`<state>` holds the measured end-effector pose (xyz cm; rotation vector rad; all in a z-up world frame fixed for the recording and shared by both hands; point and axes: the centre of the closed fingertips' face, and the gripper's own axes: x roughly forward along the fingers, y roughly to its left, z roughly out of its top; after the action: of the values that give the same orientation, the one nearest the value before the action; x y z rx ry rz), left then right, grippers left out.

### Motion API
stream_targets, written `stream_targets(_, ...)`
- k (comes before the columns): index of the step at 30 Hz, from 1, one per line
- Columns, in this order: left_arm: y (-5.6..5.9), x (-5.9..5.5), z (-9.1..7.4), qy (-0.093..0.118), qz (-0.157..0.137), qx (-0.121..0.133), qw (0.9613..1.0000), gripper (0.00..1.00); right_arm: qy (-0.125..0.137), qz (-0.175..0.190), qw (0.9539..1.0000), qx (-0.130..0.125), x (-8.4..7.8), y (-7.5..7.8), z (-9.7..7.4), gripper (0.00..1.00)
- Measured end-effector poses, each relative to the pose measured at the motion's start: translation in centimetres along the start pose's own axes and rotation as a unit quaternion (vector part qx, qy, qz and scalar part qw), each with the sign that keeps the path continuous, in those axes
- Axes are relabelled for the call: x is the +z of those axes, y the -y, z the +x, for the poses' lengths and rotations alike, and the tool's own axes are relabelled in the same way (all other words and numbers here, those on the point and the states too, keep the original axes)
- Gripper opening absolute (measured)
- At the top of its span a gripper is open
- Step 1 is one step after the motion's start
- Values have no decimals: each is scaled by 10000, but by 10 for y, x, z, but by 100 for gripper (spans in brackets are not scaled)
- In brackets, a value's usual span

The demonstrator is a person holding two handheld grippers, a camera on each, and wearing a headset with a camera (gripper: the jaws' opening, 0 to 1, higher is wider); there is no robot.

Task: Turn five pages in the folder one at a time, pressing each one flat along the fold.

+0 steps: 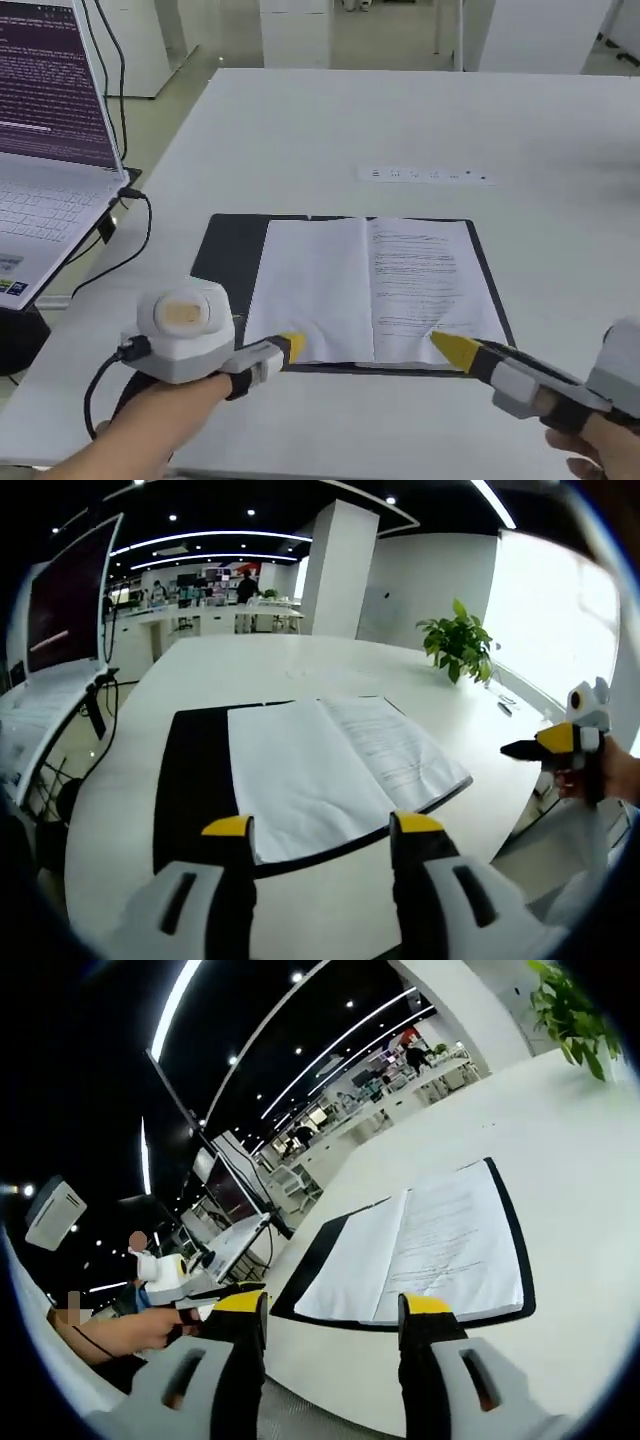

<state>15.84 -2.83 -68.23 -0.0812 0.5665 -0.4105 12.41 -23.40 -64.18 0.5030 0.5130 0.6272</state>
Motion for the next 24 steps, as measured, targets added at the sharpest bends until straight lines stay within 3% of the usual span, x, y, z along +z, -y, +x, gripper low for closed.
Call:
stream_targets(3,-4,9,-17,256,-15,134,9996,66,-74,-471,9988,-99,4,0,-7,58)
stream_targets(5,-6,9,-28,281,33,216,9994,74,-84,-468,9987,-158,5,1,-10,65)
stream_targets(9,-9,4,-43,251,250,311,9989,86,-85,-800,9961,-376,4,8,-17,79)
stream_targets(12,-10,2,-55,334,219,366,9985,99,-75,-958,9942,-488,1,13,-23,88)
stream_targets(17,-8,-12,-71,178,205,366,9990,99,16,-1018,9933,-543,-1,12,-31,100)
stream_targets(21,-9,-18,-81,116,330,418,9985,99,148,-1122,9917,-604,4,13,-39,100)
stream_targets(24,-10,-15,-88,151,316,468,9983,99,165,-1132,9915,-628,4,15,-43,100)
